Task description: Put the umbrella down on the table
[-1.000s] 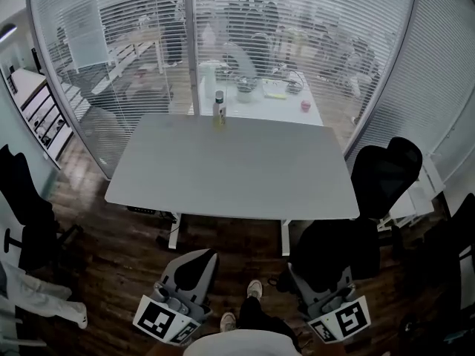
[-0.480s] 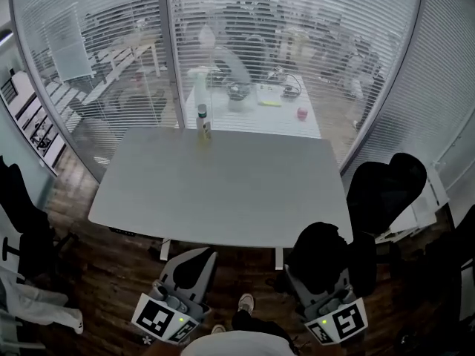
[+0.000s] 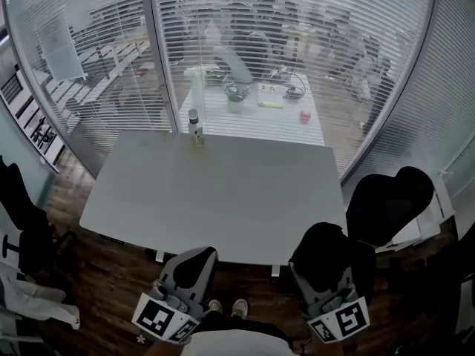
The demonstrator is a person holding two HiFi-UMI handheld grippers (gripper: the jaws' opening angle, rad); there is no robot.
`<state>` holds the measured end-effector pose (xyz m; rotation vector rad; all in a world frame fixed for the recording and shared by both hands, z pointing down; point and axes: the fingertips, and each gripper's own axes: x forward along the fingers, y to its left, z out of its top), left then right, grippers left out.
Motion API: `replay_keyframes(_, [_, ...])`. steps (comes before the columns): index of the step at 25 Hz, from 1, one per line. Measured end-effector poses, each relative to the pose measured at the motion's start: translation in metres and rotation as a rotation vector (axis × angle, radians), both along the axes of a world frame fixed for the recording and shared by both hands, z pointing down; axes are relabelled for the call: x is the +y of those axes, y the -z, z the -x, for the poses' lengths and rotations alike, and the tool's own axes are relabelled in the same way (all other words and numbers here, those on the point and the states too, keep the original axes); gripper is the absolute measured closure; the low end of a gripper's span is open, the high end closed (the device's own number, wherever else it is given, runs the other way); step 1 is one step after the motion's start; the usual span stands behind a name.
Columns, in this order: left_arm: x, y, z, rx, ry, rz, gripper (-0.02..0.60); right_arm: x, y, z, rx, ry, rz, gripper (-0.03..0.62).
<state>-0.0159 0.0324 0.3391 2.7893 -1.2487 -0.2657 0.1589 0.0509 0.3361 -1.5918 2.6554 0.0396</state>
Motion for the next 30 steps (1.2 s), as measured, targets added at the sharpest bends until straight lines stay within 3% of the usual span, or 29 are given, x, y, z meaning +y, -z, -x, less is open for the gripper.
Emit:
replay_keyframes(12, [-0.084, -0.010, -0.005, -0.004, -0.017, 0.012, 0.569, -0.080, -0.012, -0.004, 0.012, -0.006, 0.022, 0.326])
replay_keyframes(23, [-0.197, 0.001, 0.033, -0.015, -0.064, -0.005, 0.569, -0.188, 0.005, 0.038, 0.030, -0.032, 0.009, 0.326])
replay_keyframes(30, [-0.240, -0.005, 0.051, -0.020, -0.094, 0.006, 0.569, -0.226, 0.008, 0.056, 0.031, -0.058, -0.002, 0.326])
